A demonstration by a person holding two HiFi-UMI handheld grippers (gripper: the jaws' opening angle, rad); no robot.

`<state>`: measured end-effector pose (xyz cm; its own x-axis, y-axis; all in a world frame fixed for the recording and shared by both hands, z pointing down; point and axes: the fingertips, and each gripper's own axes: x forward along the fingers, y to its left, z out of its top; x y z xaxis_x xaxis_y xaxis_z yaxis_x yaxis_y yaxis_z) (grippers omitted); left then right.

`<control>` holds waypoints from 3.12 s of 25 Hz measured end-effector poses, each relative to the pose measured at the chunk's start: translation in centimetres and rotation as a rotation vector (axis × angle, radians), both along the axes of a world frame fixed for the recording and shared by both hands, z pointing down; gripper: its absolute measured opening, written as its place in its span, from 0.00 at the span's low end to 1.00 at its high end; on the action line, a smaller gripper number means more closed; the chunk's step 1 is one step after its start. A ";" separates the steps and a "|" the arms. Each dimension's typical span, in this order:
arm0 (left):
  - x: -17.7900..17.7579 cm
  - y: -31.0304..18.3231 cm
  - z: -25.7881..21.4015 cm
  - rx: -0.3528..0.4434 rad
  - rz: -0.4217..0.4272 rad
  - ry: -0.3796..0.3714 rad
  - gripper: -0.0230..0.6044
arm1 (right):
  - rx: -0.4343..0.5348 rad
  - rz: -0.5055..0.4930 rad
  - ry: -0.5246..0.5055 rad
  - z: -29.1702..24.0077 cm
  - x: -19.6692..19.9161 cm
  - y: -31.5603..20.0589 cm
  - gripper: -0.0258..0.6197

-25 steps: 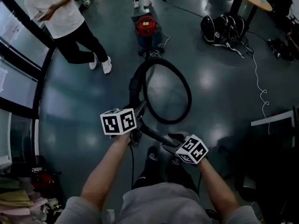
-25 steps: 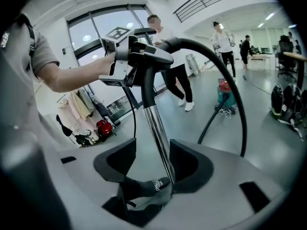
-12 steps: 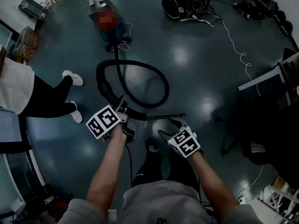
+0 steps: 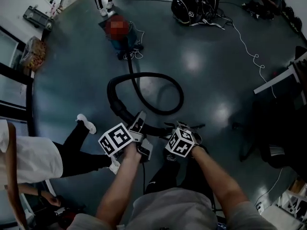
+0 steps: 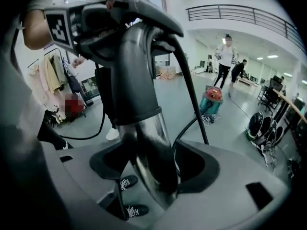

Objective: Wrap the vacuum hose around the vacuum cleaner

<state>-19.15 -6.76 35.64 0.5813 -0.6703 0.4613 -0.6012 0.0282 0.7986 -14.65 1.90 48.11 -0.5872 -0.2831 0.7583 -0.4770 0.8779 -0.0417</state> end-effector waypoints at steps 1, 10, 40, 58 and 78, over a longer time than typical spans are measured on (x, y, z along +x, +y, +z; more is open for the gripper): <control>-0.1 0.4 -0.3 -0.007 -0.001 0.028 0.22 | 0.012 -0.025 0.010 0.2 -0.4 0.1 0.46; -2.0 0.7 -1.8 -0.010 0.007 0.171 0.22 | 0.134 -0.237 0.070 -2.1 -1.8 0.8 0.19; 4.8 -6.7 -6.4 0.333 0.464 -0.810 0.46 | 0.074 -0.588 0.099 -3.1 11.1 -14.5 0.18; 13.5 -12.6 0.6 0.522 1.399 -0.878 0.47 | 0.042 -0.633 0.343 -4.6 11.5 -21.3 0.18; 10.2 -14.7 3.7 0.550 1.794 -0.624 0.23 | -0.058 -0.616 0.521 -6.9 9.0 -25.3 0.18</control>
<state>-8.96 -21.47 39.34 0.5022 0.2830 0.8171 0.1958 -0.9576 0.2113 -5.69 -23.41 41.18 -0.1919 0.0244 0.9811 0.1205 0.9927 -0.0011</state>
